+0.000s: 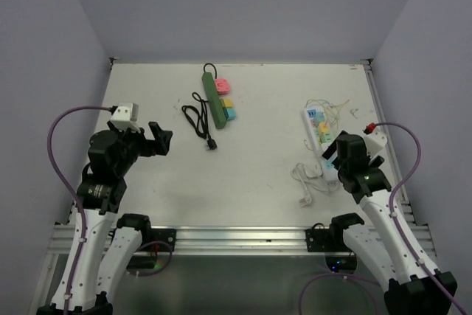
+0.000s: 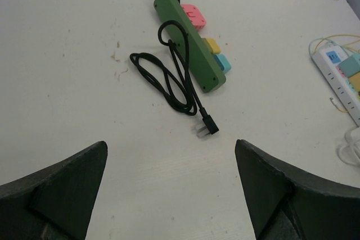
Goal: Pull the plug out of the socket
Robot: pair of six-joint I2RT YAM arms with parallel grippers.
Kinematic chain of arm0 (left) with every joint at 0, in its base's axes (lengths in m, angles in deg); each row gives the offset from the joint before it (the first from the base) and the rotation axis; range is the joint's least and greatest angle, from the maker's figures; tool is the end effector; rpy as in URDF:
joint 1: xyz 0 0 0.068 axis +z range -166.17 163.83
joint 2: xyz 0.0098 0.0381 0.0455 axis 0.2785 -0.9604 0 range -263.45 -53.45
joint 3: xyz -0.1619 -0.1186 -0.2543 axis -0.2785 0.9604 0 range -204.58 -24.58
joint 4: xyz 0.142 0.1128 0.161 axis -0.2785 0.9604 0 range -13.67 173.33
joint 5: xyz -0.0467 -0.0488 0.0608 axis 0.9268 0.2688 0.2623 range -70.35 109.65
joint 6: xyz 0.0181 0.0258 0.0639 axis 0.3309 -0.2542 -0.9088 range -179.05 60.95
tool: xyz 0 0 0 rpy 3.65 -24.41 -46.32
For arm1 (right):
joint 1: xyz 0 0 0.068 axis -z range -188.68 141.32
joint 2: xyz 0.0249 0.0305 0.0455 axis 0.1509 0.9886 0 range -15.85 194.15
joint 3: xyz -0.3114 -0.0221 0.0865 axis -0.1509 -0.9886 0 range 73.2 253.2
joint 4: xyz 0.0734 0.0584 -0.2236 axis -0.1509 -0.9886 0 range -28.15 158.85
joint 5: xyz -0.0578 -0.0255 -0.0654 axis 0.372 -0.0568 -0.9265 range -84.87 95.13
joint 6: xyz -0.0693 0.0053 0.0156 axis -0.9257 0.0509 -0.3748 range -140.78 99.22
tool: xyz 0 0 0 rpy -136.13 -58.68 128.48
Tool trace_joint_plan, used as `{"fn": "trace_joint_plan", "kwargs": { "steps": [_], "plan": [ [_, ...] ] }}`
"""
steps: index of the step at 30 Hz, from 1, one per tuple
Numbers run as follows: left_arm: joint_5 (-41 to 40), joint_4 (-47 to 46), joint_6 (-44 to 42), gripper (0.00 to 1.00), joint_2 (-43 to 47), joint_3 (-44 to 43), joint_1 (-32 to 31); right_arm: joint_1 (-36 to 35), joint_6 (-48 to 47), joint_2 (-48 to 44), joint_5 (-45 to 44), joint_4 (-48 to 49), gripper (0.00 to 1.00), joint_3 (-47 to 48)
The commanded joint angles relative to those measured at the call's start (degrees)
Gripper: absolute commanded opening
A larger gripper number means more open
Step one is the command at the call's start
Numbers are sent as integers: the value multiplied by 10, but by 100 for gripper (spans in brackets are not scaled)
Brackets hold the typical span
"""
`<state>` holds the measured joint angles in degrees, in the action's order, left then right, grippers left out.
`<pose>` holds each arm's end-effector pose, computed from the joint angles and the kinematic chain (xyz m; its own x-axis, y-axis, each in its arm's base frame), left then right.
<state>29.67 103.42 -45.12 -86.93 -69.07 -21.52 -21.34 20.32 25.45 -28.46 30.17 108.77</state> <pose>0.0903 -0.0187 0.3534 -0.3297 -0.2073 -0.9211 0.1842 0.9427 -0.2781 0.1041 -0.0099 0.2738 -0.3810 0.4758 -0.7928 0.6018 0.7785 0.1780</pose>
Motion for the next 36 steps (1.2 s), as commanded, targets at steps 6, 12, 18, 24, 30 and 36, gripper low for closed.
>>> {"fn": "trace_joint_plan", "kwargs": {
  "steps": [6,12,18,24,30,36],
  "plan": [
    [-13,-92,5,100,36,96,-2,40,19,60,62,85,99,-38],
    [-28,-92,0,100,38,92,-8,176,33,71,192,152,99,-94],
    [-28,-93,0,99,34,93,-9,191,32,83,224,197,99,-116],
    [-28,-93,0,100,34,93,-10,193,4,96,259,226,99,-125],
    [-25,-94,0,100,31,94,-10,193,-47,106,328,243,99,-124],
    [-24,-94,0,100,27,93,-10,192,-57,114,436,289,99,-140]
  ]
}}
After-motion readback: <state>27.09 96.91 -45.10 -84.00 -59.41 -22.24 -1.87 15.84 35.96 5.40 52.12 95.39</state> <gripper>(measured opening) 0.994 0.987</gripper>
